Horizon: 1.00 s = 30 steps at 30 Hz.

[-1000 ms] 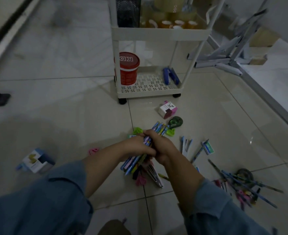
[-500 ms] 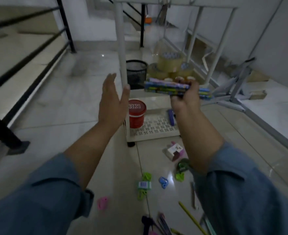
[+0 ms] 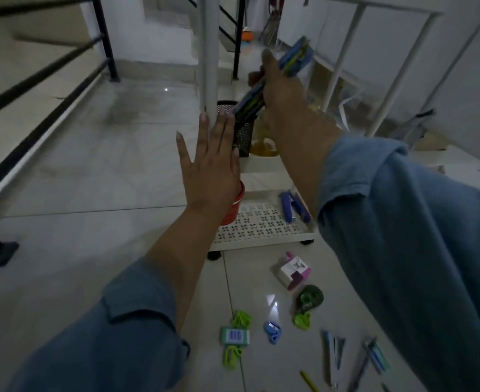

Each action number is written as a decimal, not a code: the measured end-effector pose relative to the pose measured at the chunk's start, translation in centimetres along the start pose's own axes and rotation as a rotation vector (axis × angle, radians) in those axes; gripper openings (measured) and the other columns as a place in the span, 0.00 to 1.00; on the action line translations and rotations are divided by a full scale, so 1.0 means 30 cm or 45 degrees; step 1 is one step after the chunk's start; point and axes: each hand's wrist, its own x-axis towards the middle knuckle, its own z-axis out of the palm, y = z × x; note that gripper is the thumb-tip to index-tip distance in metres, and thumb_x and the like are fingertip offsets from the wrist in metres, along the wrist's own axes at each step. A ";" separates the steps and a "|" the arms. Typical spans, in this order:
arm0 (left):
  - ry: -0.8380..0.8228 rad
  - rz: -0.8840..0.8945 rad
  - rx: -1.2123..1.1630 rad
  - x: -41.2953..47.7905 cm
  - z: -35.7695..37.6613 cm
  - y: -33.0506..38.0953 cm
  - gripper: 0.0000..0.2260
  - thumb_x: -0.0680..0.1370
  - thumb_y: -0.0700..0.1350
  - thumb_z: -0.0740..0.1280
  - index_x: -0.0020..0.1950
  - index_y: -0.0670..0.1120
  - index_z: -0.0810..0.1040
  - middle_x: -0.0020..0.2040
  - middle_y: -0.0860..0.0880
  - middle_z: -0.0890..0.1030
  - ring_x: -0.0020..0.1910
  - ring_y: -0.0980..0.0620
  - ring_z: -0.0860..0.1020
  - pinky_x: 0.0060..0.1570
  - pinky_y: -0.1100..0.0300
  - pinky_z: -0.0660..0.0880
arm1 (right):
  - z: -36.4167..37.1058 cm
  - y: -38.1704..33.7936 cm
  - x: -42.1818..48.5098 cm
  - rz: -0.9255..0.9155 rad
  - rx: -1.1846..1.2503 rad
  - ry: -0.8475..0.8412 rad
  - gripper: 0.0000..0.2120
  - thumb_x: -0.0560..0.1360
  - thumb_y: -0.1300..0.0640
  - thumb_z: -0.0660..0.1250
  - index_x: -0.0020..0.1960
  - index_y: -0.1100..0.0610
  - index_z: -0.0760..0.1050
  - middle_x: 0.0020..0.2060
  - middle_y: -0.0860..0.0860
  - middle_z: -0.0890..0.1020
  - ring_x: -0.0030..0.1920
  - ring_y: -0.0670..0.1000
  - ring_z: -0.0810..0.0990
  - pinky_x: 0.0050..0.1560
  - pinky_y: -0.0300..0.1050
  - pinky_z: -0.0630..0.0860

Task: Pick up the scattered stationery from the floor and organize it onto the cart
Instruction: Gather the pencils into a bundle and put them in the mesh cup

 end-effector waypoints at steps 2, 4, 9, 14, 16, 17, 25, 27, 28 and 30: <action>0.026 0.009 -0.022 0.003 0.006 -0.005 0.22 0.82 0.48 0.49 0.77 0.48 0.54 0.77 0.51 0.56 0.77 0.49 0.53 0.71 0.43 0.40 | 0.016 0.004 -0.009 0.026 -0.235 -0.087 0.14 0.74 0.49 0.67 0.48 0.60 0.75 0.39 0.53 0.80 0.42 0.51 0.78 0.45 0.42 0.76; 0.027 0.017 -0.024 0.005 0.009 -0.008 0.22 0.82 0.47 0.50 0.76 0.48 0.55 0.77 0.51 0.56 0.76 0.48 0.53 0.70 0.43 0.40 | 0.022 0.011 -0.023 0.082 -0.375 -0.129 0.23 0.73 0.45 0.68 0.57 0.63 0.74 0.45 0.53 0.79 0.47 0.52 0.76 0.46 0.41 0.73; -0.043 0.022 0.019 0.010 -0.010 -0.003 0.23 0.81 0.50 0.47 0.77 0.49 0.53 0.77 0.51 0.55 0.77 0.49 0.50 0.70 0.44 0.37 | -0.013 0.018 -0.078 0.154 -0.508 -0.182 0.34 0.67 0.33 0.67 0.60 0.59 0.73 0.53 0.55 0.78 0.53 0.51 0.74 0.62 0.46 0.69; -0.121 -0.005 -0.092 0.013 -0.046 0.014 0.23 0.82 0.52 0.47 0.77 0.50 0.50 0.78 0.52 0.51 0.77 0.50 0.44 0.72 0.44 0.38 | -0.105 -0.010 -0.178 0.112 -0.247 -0.137 0.24 0.73 0.39 0.64 0.61 0.54 0.71 0.54 0.50 0.78 0.50 0.48 0.74 0.53 0.43 0.71; -0.090 0.006 -0.130 -0.016 -0.065 0.031 0.23 0.82 0.51 0.48 0.77 0.50 0.50 0.78 0.52 0.51 0.77 0.49 0.46 0.72 0.44 0.39 | -0.167 -0.015 -0.247 0.032 -0.167 -0.033 0.14 0.76 0.41 0.61 0.53 0.52 0.71 0.45 0.47 0.77 0.48 0.47 0.76 0.50 0.42 0.72; -0.081 0.030 -0.159 -0.043 -0.071 0.047 0.23 0.82 0.50 0.49 0.77 0.50 0.51 0.78 0.51 0.51 0.77 0.49 0.47 0.72 0.44 0.40 | -0.213 -0.008 -0.284 0.014 -0.112 0.006 0.13 0.77 0.43 0.59 0.51 0.52 0.72 0.44 0.48 0.78 0.47 0.47 0.77 0.49 0.43 0.73; -0.770 0.418 -0.483 -0.564 -0.027 0.282 0.27 0.78 0.56 0.44 0.76 0.50 0.54 0.77 0.50 0.56 0.77 0.49 0.52 0.72 0.46 0.52 | -0.794 0.247 -0.746 0.226 -0.445 0.271 0.08 0.79 0.59 0.58 0.51 0.57 0.76 0.41 0.54 0.80 0.41 0.50 0.79 0.42 0.42 0.77; -0.985 0.631 -0.530 -0.721 -0.010 0.326 0.28 0.75 0.56 0.46 0.73 0.48 0.64 0.72 0.47 0.68 0.72 0.47 0.66 0.67 0.48 0.66 | -0.949 0.333 -0.870 0.327 -0.587 0.358 0.08 0.78 0.62 0.59 0.49 0.57 0.77 0.40 0.54 0.80 0.39 0.50 0.78 0.39 0.41 0.75; -1.069 0.769 -0.546 -0.791 -0.001 0.347 0.26 0.74 0.54 0.50 0.70 0.47 0.68 0.67 0.46 0.74 0.66 0.46 0.73 0.60 0.51 0.73 | -1.032 0.379 -0.928 0.382 -0.637 0.429 0.07 0.77 0.63 0.60 0.48 0.57 0.77 0.39 0.55 0.80 0.39 0.51 0.78 0.38 0.41 0.75; -1.203 1.012 -0.440 -0.910 0.006 0.392 0.25 0.75 0.52 0.56 0.71 0.46 0.64 0.69 0.45 0.72 0.68 0.46 0.72 0.60 0.54 0.73 | -1.190 0.450 -1.033 0.469 -0.745 0.579 0.07 0.76 0.65 0.61 0.46 0.57 0.76 0.41 0.58 0.81 0.40 0.55 0.78 0.38 0.45 0.74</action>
